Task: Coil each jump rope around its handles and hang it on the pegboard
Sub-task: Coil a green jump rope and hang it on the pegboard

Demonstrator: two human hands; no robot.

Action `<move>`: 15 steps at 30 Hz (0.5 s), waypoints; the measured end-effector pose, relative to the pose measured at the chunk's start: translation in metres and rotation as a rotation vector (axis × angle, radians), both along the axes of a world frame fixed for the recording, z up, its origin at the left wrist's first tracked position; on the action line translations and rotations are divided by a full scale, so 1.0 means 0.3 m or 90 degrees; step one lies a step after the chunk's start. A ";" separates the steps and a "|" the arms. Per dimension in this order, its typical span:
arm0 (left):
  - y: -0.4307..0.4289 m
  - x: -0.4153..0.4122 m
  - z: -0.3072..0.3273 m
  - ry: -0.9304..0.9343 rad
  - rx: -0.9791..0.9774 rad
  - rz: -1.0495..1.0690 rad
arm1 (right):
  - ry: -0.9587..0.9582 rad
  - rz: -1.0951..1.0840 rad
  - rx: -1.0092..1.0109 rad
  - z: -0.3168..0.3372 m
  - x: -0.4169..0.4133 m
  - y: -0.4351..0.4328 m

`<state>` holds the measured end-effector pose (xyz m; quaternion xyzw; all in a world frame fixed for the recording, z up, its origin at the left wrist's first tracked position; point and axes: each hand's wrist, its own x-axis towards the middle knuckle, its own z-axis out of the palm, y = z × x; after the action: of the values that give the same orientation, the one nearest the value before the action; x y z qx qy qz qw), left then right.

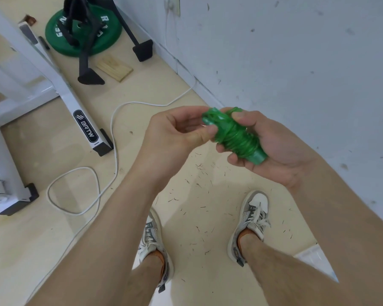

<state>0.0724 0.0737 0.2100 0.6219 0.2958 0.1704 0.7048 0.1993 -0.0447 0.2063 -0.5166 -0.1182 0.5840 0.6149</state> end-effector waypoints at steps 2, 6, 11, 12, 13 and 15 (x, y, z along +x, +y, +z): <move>-0.016 0.007 -0.001 0.006 0.032 0.017 | 0.003 -0.029 0.017 0.005 -0.005 0.006; -0.003 0.000 0.006 0.005 0.033 -0.030 | -0.045 0.012 0.002 0.006 -0.007 -0.004; 0.031 -0.018 0.013 -0.027 -0.083 -0.084 | -0.063 0.027 0.016 0.007 -0.028 0.002; 0.035 -0.018 0.011 -0.031 -0.090 -0.083 | -0.064 0.019 0.018 0.007 -0.033 0.005; 0.040 -0.019 0.011 -0.035 -0.092 -0.080 | -0.069 0.010 0.018 0.006 -0.036 0.008; 0.046 -0.021 0.011 -0.039 -0.086 -0.069 | -0.086 -0.017 0.014 0.004 -0.040 0.013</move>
<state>0.0660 0.0876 0.2132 0.5824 0.2507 0.1311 0.7621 0.1874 -0.0407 0.2076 -0.5498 -0.1587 0.5383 0.6187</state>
